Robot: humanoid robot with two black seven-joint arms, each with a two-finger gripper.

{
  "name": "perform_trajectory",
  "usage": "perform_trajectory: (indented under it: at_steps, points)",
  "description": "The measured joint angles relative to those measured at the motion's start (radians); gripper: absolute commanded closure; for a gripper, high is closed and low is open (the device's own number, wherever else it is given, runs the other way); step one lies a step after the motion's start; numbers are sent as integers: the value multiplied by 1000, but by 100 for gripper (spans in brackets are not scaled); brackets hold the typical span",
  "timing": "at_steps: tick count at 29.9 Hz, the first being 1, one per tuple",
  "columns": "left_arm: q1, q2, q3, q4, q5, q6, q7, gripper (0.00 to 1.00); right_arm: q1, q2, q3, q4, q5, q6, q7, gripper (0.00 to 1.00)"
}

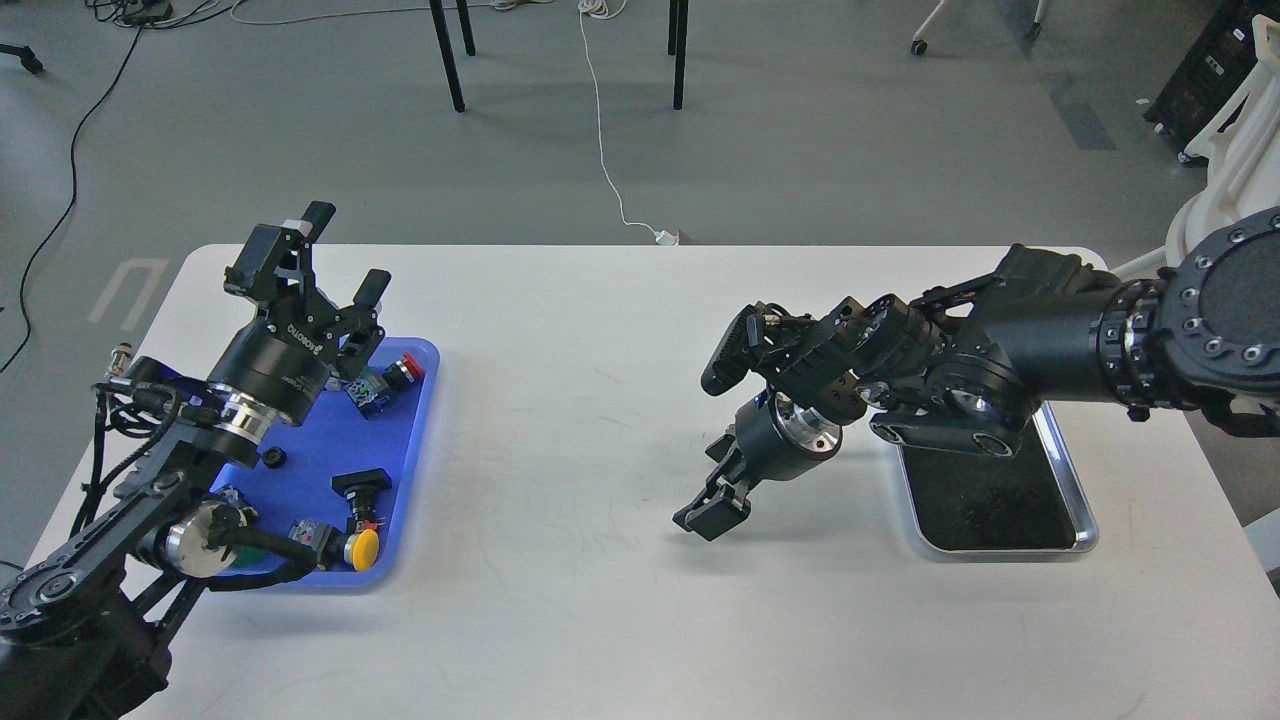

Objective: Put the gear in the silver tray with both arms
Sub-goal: 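Reach the right gripper to the black gear and grasp it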

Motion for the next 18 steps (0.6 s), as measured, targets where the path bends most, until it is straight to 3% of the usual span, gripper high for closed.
perform_trajectory:
  at_steps: [8, 13, 18]
  points:
    - [1, -11, 1, -2, 1, -4, 0, 2, -17, 13, -26, 5, 4, -20, 0, 21]
    - [0, -21, 2, -2, 4, -4, 0, 2, -30, 20, -30, 10, 5, -60, 0, 35]
    - [0, -22, 2, -2, 5, -2, 0, 2, -32, 25, -40, 11, 4, -65, 0, 36]
